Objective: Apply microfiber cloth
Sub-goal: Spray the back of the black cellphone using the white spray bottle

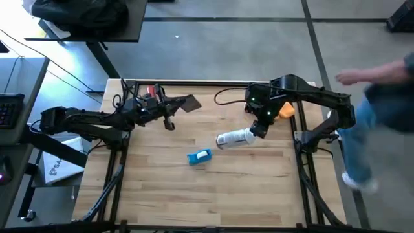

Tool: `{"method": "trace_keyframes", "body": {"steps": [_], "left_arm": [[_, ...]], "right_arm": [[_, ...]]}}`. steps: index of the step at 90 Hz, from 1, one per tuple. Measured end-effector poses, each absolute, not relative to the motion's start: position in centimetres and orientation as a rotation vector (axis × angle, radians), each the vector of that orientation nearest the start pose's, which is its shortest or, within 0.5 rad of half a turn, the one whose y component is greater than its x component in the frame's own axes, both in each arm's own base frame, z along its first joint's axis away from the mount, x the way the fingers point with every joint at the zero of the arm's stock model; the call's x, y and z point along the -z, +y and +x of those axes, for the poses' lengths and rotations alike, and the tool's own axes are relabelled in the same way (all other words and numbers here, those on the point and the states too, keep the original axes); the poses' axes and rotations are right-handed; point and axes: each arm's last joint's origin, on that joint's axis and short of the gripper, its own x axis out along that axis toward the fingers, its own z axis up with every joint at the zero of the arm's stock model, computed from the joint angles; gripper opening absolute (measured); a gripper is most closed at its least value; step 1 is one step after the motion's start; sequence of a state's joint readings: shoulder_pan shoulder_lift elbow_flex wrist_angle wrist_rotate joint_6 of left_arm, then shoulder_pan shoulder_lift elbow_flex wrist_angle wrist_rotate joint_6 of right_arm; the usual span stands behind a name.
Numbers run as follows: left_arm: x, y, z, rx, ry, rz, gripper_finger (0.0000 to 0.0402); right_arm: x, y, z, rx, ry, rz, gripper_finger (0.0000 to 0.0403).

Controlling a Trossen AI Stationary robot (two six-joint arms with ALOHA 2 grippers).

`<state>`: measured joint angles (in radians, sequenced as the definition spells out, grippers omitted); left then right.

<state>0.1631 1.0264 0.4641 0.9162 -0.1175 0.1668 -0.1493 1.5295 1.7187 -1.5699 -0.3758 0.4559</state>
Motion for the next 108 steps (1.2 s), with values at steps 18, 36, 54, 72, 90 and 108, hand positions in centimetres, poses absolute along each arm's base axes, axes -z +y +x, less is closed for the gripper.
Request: {"method": "trace_keyframes", "body": {"steps": [18, 36, 54, 72, 90, 108], "left_arm": [[-28.2, 3.7, 21.0, -0.266, -0.32, 0.174, 0.0012], [-27.8, 3.7, 21.1, -0.265, -0.284, 0.188, 0.0012], [-27.8, 3.7, 21.2, -0.267, -0.275, 0.204, 0.0012], [-27.8, 3.7, 21.2, -0.264, -0.276, 0.205, 0.0012], [-27.8, 3.6, 21.2, -0.241, -0.282, 0.203, 0.0012], [-27.8, 3.6, 21.2, -0.241, -0.282, 0.199, 0.0012]], "right_arm": [[-34.0, -2.1, 25.4, 0.165, 1.545, 0.843, 0.0028], [-33.3, -0.6, 24.7, 0.044, 1.614, 0.98, 0.0027], [-35.0, -1.1, 22.7, 0.15, 1.522, 1.002, 0.0027], [-36.9, -2.2, 19.9, 0.266, 1.387, 1.025, 0.0027], [-37.1, -2.7, 19.5, 0.378, 1.34, 0.931, 0.0027], [-36.1, -2.8, 20.9, 0.31, 1.401, 0.892, 0.0027]]}}
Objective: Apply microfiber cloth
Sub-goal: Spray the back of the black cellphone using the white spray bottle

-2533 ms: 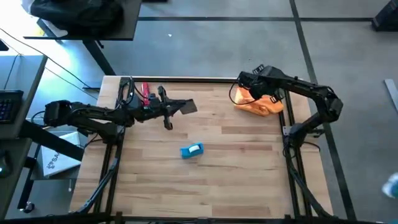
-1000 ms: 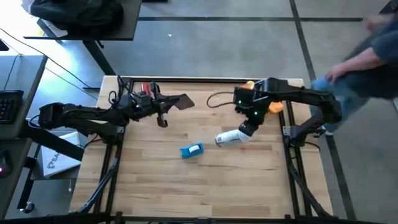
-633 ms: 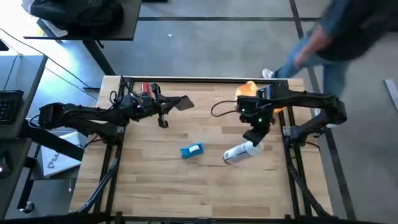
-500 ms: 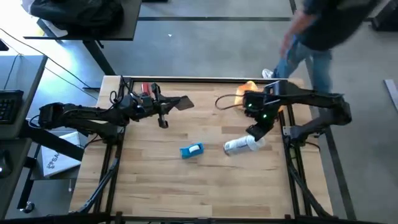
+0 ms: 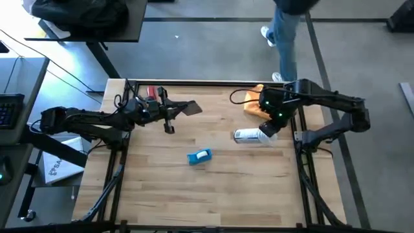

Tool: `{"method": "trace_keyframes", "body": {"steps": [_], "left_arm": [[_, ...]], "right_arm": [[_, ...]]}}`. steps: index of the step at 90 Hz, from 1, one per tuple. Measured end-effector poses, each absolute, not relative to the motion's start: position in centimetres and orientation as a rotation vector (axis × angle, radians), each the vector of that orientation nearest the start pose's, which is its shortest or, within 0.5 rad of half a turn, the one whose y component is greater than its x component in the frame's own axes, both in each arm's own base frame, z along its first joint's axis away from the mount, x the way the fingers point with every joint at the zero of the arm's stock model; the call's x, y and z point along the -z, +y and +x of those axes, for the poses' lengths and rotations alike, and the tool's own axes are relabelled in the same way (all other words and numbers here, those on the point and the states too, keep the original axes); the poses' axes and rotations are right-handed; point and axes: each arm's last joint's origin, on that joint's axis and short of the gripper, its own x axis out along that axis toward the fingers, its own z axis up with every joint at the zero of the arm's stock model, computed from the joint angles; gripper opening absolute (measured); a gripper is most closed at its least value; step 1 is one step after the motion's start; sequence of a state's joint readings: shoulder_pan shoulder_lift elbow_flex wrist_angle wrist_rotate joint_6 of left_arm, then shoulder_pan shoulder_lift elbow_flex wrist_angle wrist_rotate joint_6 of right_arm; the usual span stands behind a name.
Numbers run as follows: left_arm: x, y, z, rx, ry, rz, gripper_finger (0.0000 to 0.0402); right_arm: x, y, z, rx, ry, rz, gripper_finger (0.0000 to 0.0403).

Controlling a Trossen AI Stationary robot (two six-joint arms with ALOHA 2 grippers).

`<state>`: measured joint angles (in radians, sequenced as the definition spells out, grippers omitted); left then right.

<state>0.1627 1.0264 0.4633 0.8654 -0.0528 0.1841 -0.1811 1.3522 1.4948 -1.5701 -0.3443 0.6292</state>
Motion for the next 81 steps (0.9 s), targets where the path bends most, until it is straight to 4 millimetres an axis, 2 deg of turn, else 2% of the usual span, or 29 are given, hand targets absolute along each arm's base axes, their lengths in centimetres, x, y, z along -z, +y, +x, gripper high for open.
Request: {"method": "trace_keyframes", "body": {"steps": [36, 81], "left_arm": [[-27.8, 3.6, 21.2, -0.241, -0.279, 0.199, 0.0012], [-27.7, 3.6, 21.2, -0.242, -0.276, 0.199, 0.0012]], "right_arm": [[-32.8, -3.0, 24.7, 0.249, 1.567, 0.815, 0.0027], [-32.4, -3.0, 25.2, 0.225, 1.591, 0.846, 0.0035]]}}
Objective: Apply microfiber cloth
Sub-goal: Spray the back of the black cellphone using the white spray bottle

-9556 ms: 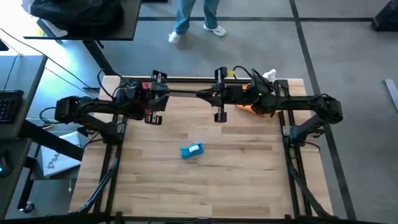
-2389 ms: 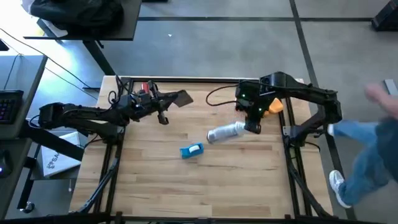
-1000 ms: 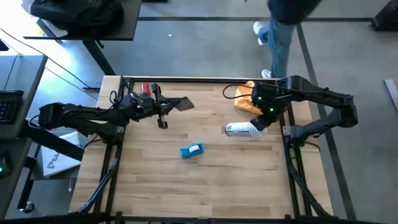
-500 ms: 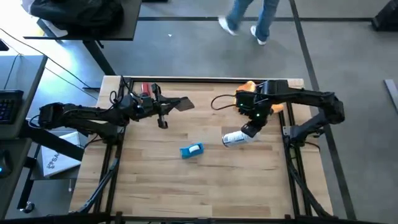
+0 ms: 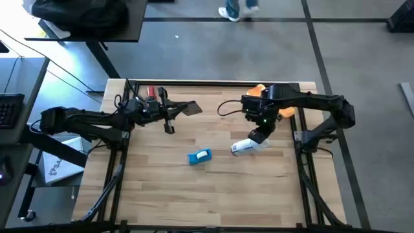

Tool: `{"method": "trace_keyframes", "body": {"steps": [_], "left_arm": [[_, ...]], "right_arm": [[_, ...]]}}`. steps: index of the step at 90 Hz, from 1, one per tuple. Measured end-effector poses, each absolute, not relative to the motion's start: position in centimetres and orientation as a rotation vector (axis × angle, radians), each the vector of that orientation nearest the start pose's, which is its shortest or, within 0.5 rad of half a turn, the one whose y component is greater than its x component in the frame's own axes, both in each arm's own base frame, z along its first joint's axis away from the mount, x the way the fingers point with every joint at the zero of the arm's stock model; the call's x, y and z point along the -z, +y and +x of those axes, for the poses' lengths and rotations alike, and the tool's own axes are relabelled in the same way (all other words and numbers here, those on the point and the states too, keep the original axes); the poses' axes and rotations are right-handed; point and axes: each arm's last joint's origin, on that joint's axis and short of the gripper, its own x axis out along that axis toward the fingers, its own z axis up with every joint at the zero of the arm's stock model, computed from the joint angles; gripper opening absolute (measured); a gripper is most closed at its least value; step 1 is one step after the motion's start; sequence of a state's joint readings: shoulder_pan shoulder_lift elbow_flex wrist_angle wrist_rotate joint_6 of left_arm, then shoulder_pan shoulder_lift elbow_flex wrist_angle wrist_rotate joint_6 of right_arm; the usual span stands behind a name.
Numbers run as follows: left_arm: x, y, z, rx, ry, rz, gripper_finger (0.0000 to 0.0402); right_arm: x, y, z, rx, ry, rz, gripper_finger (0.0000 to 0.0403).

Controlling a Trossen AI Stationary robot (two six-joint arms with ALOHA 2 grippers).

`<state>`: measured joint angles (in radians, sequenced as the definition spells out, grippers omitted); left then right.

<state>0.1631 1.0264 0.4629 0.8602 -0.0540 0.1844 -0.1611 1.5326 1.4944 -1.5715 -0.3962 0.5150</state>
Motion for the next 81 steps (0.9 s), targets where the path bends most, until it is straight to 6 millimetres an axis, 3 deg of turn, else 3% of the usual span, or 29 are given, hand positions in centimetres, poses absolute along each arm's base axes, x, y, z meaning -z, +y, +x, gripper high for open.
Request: {"method": "trace_keyframes", "body": {"steps": [32, 64, 81], "left_arm": [[-27.75, 3.65, 21.18, -0.244, -0.276, 0.199, 0.0012], [-27.73, 3.65, 21.18, -0.244, -0.274, 0.199, 0.0012], [-27.73, 3.65, 21.18, -0.244, -0.274, 0.199, 0.0012]], "right_arm": [[-32.25, -3.22, 25.14, 0.312, 1.583, 0.771, 0.0042], [-32.19, -2.97, 25.25, 0.364, 1.57, 0.686, 0.0108], [-32.43, -3.2, 26.02, 0.347, 1.483, 0.67, 0.0123]]}}
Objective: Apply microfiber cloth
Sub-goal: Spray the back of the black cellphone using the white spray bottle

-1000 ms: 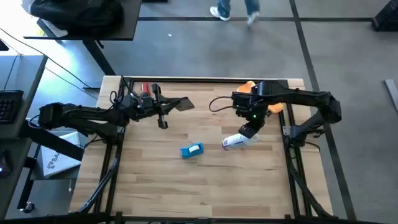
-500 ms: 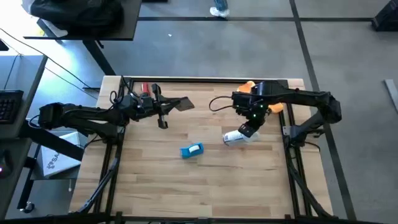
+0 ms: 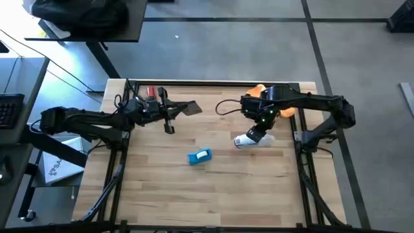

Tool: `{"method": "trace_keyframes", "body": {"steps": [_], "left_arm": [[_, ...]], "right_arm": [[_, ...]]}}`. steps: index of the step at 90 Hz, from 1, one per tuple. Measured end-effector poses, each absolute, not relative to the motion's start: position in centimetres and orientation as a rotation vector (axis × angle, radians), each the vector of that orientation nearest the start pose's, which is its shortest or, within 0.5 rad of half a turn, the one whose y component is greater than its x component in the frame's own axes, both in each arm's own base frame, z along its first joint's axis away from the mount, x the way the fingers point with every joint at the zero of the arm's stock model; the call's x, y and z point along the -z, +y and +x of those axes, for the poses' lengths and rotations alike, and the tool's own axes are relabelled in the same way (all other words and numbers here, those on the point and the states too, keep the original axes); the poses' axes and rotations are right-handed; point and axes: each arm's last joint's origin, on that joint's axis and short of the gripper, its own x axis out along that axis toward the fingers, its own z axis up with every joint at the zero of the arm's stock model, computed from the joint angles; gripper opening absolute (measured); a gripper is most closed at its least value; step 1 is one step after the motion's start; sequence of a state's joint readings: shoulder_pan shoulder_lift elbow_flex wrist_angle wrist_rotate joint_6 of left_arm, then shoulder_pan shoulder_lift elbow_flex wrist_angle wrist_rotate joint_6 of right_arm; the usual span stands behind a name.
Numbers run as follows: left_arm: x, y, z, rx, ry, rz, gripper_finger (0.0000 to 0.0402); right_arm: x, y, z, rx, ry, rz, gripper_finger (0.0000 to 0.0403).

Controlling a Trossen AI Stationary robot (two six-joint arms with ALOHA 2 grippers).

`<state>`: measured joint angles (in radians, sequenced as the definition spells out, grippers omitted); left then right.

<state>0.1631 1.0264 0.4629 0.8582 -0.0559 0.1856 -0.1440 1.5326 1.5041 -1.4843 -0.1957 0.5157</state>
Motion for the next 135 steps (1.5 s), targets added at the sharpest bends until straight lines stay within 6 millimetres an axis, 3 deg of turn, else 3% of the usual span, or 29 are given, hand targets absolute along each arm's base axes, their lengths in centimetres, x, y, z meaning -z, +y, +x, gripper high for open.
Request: {"method": "trace_keyframes", "body": {"steps": [17, 36, 47, 61, 81, 106, 124, 135], "left_arm": [[-27.7, 3.6, 21.2, -0.244, -0.275, 0.199, 0.0012], [-27.7, 3.6, 21.2, -0.243, -0.275, 0.191, 0.0012], [-27.7, 3.6, 21.2, -0.238, -0.273, 0.183, 0.0012], [-27.5, 3.6, 21.3, -0.22, -0.25, 0.182, 0.0012], [-27.2, 3.0, 21.4, -0.188, -0.222, 0.169, 0.0012], [-26.3, 0.2, 21.9, -0.052, -0.148, 0.152, 0.0012], [-26.5, -1.7, 21.8, -0.029, -0.17, 0.16, 0.0012], [-26.6, -2.5, 21.7, -0.053, -0.177, 0.164, 0.0012]], "right_arm": [[-32.7, -3.5, 26.9, 0.341, 1.38, 0.586, 0.0124], [-32.7, -3.4, 26.5, 0.355, 1.416, 0.576, 0.01], [-32.5, -2.2, 25.3, 0.373, 1.56, 0.52, 0.009], [-31.2, 0.0, 24.5, 0.34, 1.603, 0.41, 0.0101], [-26.9, 2.0, 22.7, 0.32, 1.816, 0.332, 0.0156], [-21.8, 4.2, 19.5, 0.292, 2.065, 0.279, 0.0239], [-19.2, 6.1, 17.6, 0.28, 2.113, 0.177, 0.0249], [-17.5, 7.0, 17.4, 0.281, 2.038, 0.19, 0.0249]]}}
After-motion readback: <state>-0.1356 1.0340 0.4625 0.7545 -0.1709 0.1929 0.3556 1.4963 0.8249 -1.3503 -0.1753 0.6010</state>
